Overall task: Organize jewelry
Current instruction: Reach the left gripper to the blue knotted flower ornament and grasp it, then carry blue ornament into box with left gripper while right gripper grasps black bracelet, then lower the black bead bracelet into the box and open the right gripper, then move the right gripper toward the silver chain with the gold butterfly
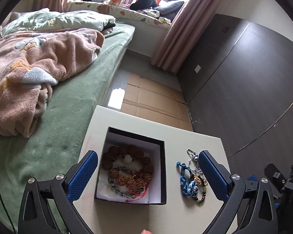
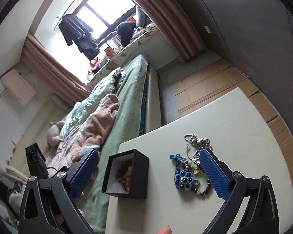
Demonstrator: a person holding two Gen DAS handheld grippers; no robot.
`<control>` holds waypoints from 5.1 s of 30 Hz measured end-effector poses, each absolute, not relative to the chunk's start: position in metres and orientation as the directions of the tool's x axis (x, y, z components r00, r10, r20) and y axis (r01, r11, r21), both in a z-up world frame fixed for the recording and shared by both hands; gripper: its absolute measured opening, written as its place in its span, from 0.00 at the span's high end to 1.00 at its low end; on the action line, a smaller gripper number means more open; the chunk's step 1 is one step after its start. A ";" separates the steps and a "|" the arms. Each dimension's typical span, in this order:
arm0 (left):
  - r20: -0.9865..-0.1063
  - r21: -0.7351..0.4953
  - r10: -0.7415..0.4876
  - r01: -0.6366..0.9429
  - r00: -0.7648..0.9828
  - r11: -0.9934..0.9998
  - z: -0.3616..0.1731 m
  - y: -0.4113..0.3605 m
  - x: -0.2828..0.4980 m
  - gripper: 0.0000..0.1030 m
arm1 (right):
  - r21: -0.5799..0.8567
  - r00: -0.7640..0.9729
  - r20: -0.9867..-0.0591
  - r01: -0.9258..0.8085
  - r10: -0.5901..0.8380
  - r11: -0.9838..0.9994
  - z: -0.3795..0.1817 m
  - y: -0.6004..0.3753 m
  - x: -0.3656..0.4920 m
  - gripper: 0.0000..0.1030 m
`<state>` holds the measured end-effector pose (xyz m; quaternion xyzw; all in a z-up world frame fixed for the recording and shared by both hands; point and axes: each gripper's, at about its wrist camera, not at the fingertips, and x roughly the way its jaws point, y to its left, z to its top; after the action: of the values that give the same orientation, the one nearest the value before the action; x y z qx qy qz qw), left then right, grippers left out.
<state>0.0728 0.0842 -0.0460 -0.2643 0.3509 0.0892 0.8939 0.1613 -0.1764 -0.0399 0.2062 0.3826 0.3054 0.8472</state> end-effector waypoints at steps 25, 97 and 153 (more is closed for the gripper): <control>-0.747 -0.275 -0.174 -0.061 0.641 0.959 -0.070 -0.039 0.108 0.39 | 0.577 0.448 -0.693 -0.126 0.565 0.807 -0.069 -0.237 0.172 0.02; -0.645 -0.414 -0.116 -0.218 0.755 0.884 -0.040 0.058 0.067 0.72 | 0.133 0.333 -0.911 -0.321 0.243 0.938 -0.131 -0.142 0.184 0.91; -0.651 -0.424 0.024 -0.389 0.759 0.818 -0.047 0.121 0.056 0.00 | 0.642 0.351 -0.527 -0.433 0.774 0.633 -0.056 -0.100 0.162 0.34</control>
<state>0.0562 0.1211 -0.0468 -0.2790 0.3274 0.1153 0.8953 0.1625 -0.0996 -0.0564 0.2004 0.4256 0.3784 0.7972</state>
